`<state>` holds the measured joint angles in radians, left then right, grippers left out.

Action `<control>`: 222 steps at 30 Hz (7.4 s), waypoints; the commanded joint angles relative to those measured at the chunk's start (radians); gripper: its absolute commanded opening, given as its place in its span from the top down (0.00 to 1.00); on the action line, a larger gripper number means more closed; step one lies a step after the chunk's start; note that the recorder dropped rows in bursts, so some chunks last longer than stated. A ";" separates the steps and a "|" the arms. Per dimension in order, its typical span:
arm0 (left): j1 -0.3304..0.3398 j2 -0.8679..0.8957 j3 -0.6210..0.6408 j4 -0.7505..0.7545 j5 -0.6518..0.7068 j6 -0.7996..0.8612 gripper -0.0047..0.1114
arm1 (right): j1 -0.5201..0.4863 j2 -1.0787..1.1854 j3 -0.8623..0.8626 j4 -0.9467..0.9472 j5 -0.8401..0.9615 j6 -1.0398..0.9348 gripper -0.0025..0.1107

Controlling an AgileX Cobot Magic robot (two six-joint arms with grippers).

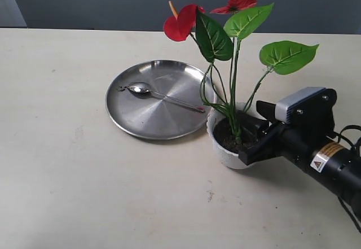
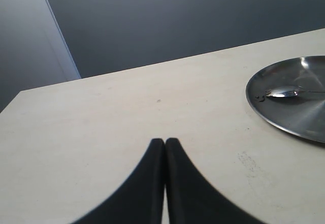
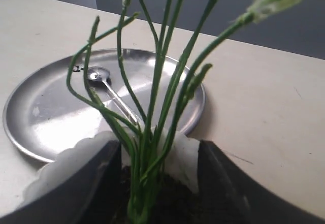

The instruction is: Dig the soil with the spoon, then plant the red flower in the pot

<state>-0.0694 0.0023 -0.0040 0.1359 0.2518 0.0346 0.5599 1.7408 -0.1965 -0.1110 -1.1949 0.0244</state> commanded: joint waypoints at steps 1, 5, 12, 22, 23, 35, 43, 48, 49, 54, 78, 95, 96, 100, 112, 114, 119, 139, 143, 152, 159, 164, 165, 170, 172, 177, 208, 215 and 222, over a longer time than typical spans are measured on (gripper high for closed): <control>-0.005 -0.002 0.004 -0.002 -0.009 -0.002 0.96 | 0.000 -0.062 0.052 0.011 -0.012 0.002 0.57; -0.005 -0.002 0.004 -0.002 -0.009 -0.002 0.96 | 0.000 -0.136 0.112 0.041 -0.012 0.002 0.57; -0.005 -0.002 0.004 -0.002 -0.009 -0.002 0.96 | 0.000 -0.315 0.196 0.053 -0.012 0.002 0.59; -0.005 -0.002 0.004 -0.002 -0.009 -0.002 0.96 | 0.000 -0.700 0.196 0.055 0.030 0.026 0.98; -0.005 -0.002 0.004 -0.002 -0.009 -0.002 0.96 | 0.000 -0.727 0.196 0.055 0.055 0.029 0.98; -0.005 -0.002 0.004 -0.002 -0.009 -0.002 0.96 | 0.000 -0.975 0.196 0.061 0.105 0.029 0.98; -0.005 -0.002 0.004 -0.002 -0.009 -0.002 0.96 | 0.021 -1.043 0.196 0.173 0.280 -0.015 0.98; -0.005 -0.002 0.004 -0.002 -0.009 -0.002 0.96 | -0.031 -1.250 0.196 0.653 0.891 -0.357 0.98; -0.005 -0.002 0.004 -0.002 -0.009 -0.002 0.96 | -0.065 -1.298 0.196 0.710 0.974 -0.453 0.98; -0.005 -0.002 0.004 -0.002 -0.009 -0.002 0.96 | -0.258 -1.494 0.196 0.632 1.242 -0.577 0.98; -0.005 -0.002 0.004 -0.002 -0.009 -0.002 0.96 | -0.530 -1.741 0.196 0.111 1.557 0.019 0.98; -0.005 -0.002 0.004 -0.002 -0.009 -0.002 0.96 | -0.536 -1.741 0.196 0.067 1.555 0.004 0.98; -0.005 -0.002 0.004 -0.002 -0.009 -0.002 0.96 | -0.543 -1.741 0.196 0.067 1.555 0.001 0.98; -0.005 -0.002 0.004 -0.002 -0.009 -0.002 0.96 | -0.560 -1.741 0.196 0.069 1.555 -0.001 0.98; -0.005 -0.002 0.004 -0.002 -0.009 -0.002 0.96 | -0.560 -1.741 0.196 0.125 1.555 -0.001 0.98; -0.005 -0.002 0.004 -0.002 -0.009 -0.002 0.96 | -0.560 -1.741 0.196 0.125 1.555 -0.001 0.98; -0.005 -0.002 0.004 -0.002 -0.009 -0.002 0.96 | -0.560 -1.741 0.196 0.125 1.555 -0.001 0.98; -0.005 -0.002 0.004 -0.002 -0.009 -0.002 0.96 | -0.560 -1.741 0.196 0.125 1.555 -0.001 0.98; -0.005 -0.002 0.004 -0.002 -0.009 -0.002 0.96 | -0.560 -1.741 0.196 0.125 1.555 -0.001 0.98; -0.005 -0.002 0.004 -0.002 -0.009 -0.002 0.96 | -0.560 -1.741 0.196 0.125 1.555 -0.001 0.98; -0.005 -0.002 0.004 -0.002 -0.009 -0.002 0.96 | -0.560 -1.741 0.196 0.125 1.555 -0.001 0.98; -0.005 -0.002 0.004 -0.002 -0.009 -0.002 0.96 | -0.560 -1.741 0.196 0.125 1.555 -0.001 0.98; -0.005 -0.002 0.004 -0.002 -0.009 -0.002 0.96 | -0.560 -1.741 0.196 0.125 1.555 -0.001 0.98; -0.005 -0.002 0.004 -0.002 -0.009 -0.002 0.96 | -0.560 -1.741 0.196 0.125 1.555 -0.001 0.98; -0.005 -0.002 0.004 -0.002 -0.009 -0.002 0.96 | -0.560 -1.741 0.196 0.125 1.555 -0.001 0.98; -0.005 -0.002 0.004 -0.002 -0.009 -0.002 0.96 | -0.560 -1.741 0.196 0.125 1.555 -0.001 0.98; -0.005 -0.002 0.004 -0.002 -0.009 -0.002 0.96 | -0.560 -1.741 0.196 0.125 1.554 -0.001 0.98; -0.005 -0.002 0.004 -0.002 -0.009 -0.002 0.96 | -0.560 -1.741 0.196 0.125 1.554 -0.001 0.98; -0.005 -0.002 0.004 -0.002 -0.009 -0.002 0.96 | -0.560 -1.741 0.196 0.125 1.554 -0.001 0.98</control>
<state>-0.0694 0.0023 -0.0040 0.1359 0.2518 0.0346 0.0050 0.0053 -0.0016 0.0129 0.3731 0.0306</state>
